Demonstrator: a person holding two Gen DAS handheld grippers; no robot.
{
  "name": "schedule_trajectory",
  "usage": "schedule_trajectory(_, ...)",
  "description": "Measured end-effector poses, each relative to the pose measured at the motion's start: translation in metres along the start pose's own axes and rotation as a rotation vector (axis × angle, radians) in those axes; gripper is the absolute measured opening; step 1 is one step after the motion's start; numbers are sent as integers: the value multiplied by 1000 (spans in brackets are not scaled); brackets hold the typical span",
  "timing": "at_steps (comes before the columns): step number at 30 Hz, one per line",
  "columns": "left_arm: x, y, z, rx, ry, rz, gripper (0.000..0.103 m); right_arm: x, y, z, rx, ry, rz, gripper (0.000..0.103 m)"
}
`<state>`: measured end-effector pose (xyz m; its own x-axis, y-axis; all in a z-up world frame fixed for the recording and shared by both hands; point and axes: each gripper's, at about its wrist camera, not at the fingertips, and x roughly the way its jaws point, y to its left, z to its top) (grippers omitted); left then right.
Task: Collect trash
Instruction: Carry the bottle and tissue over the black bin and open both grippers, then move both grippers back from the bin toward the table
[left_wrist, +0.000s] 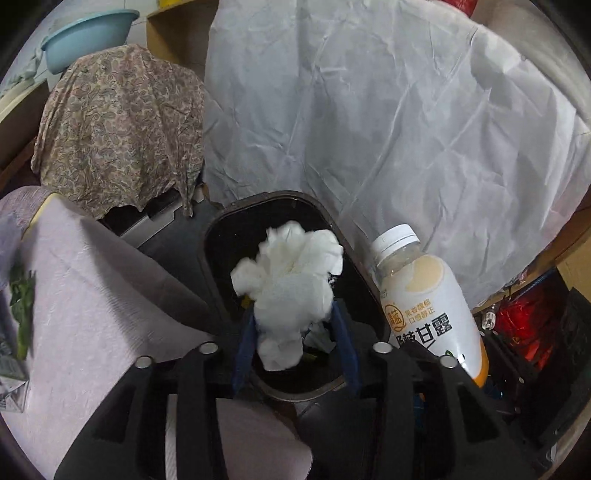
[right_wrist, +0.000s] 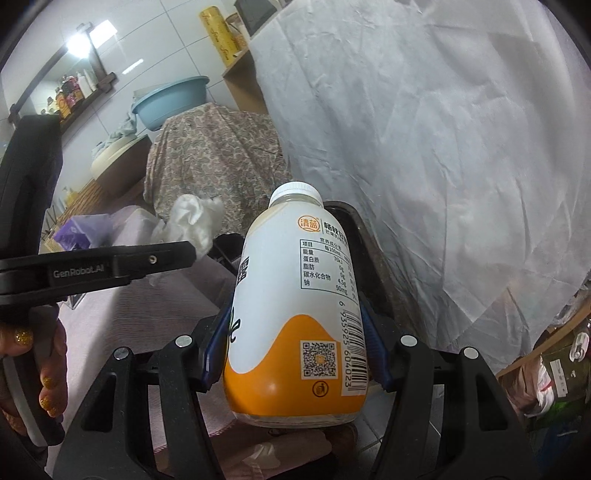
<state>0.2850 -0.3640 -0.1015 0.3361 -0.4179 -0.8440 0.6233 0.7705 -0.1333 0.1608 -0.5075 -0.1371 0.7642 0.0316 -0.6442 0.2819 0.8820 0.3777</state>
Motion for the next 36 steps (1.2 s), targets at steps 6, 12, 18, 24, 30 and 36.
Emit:
schedule_trajectory(6,3,-7,4,9,-20,9,71,12,-18,-5,26,20,-33,62)
schedule_trajectory(12,-5,-4,1,9,-43,8,75,37,-20,-8,21,60,-22,62)
schedule_trajectory(18,-24,0,-4,3,-76,0,78,84,-12,-8,-2,157,-4,62)
schedule_trajectory(24,-46,3,-11,24,-129,20,79,137,-3,-6,-35,265,-18,62)
schedule_trajectory(30,-56,13,-15,2,-136,10,80,180,6,-5,-64,358,-48,62)
schedule_trajectory(36,-57,22,-20,-21,-133,17,80,209,13,-4,-81,417,-72,62)
